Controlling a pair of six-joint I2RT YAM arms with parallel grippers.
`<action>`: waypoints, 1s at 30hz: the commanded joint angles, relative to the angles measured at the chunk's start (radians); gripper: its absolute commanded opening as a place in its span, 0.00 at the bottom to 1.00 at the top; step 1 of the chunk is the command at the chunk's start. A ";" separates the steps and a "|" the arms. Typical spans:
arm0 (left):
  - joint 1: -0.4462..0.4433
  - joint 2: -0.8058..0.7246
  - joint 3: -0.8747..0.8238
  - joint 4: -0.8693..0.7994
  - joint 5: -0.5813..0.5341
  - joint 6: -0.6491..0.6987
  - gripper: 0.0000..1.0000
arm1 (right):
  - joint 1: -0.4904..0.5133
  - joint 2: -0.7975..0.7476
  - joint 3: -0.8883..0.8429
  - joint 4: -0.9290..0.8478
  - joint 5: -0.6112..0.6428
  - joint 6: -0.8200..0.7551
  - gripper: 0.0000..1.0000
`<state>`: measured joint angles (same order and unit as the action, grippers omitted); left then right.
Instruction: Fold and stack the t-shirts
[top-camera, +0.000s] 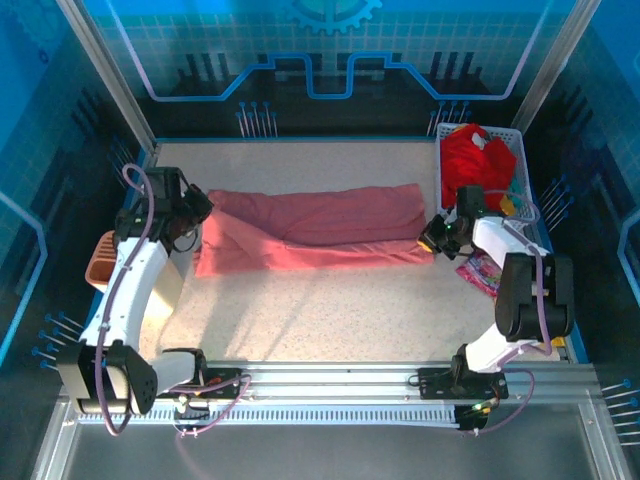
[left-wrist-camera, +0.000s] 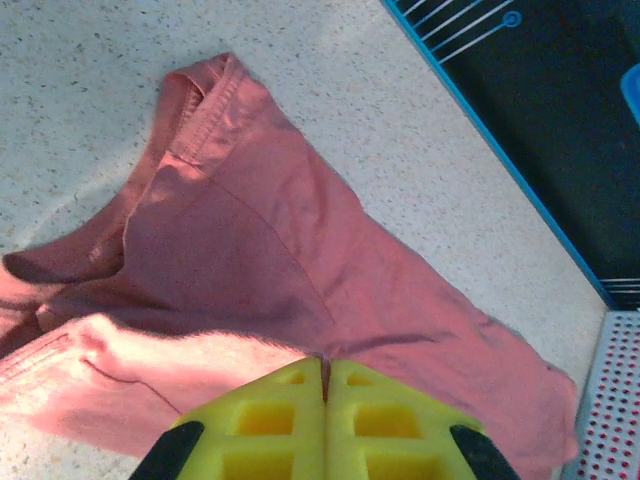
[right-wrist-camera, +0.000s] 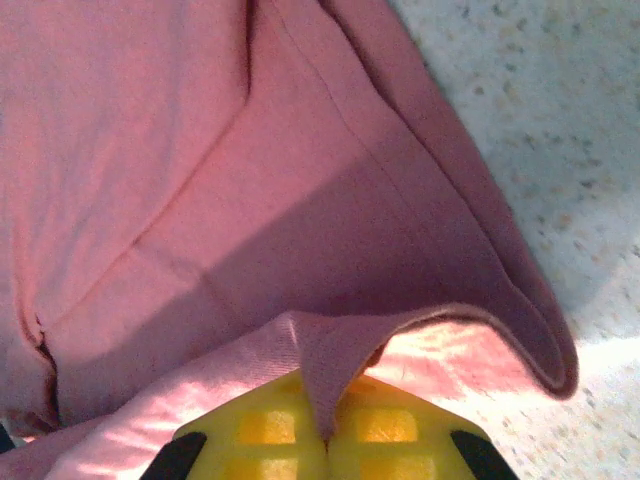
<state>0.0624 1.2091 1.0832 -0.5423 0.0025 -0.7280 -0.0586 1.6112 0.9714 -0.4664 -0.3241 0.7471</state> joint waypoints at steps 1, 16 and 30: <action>0.004 0.043 0.036 0.042 -0.051 0.031 0.00 | -0.018 0.051 0.057 0.028 -0.024 0.043 0.01; 0.004 0.176 0.042 0.133 -0.046 0.052 0.00 | -0.017 0.125 0.083 0.080 -0.030 0.069 0.40; 0.004 0.203 0.010 0.162 -0.024 0.077 0.00 | 0.018 0.005 -0.043 0.129 0.008 0.028 0.64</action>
<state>0.0624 1.4097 1.0912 -0.4049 -0.0338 -0.6807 -0.0551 1.6619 0.9581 -0.3458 -0.3435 0.8005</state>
